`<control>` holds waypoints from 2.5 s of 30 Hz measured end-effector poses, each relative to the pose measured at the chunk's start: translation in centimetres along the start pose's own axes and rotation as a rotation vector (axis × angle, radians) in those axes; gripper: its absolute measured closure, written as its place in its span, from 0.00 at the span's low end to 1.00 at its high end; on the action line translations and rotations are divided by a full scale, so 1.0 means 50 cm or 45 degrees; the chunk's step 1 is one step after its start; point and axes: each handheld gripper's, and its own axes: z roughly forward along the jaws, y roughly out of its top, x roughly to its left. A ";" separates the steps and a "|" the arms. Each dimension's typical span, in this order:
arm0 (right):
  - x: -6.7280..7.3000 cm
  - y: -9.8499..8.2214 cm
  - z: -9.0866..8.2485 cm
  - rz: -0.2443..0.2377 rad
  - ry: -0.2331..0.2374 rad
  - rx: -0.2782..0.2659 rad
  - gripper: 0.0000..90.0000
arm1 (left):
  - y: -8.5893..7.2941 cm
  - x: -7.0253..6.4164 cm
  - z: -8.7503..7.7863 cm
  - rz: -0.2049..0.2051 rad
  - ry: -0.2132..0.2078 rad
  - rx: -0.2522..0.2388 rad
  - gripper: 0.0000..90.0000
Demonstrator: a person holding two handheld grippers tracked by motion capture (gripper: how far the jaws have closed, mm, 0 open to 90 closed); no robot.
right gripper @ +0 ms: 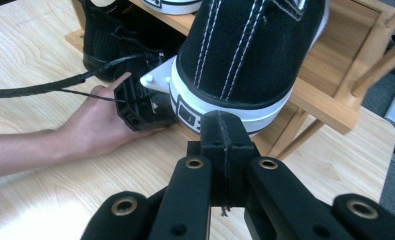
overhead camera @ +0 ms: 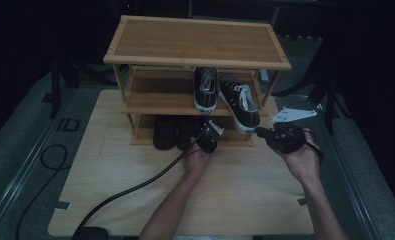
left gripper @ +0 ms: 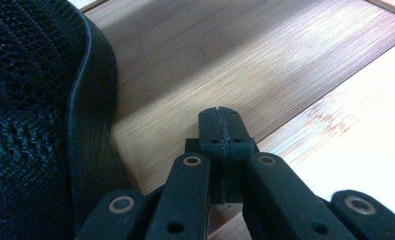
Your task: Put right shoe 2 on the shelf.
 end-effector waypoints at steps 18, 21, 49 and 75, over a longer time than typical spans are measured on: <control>0.020 0.030 0.039 -0.048 0.032 0.002 1.00 | 0.000 0.000 0.000 0.002 0.010 -0.004 1.00; 0.019 0.033 0.045 -0.043 0.024 0.002 1.00 | 0.000 0.001 0.000 0.002 0.009 -0.004 1.00; 0.024 0.056 0.085 -0.041 0.026 -0.009 1.00 | 0.001 0.001 0.000 0.003 0.003 0.002 1.00; -0.017 0.041 0.086 0.004 -0.057 -0.015 1.00 | 0.001 0.000 0.000 0.004 0.012 0.004 1.00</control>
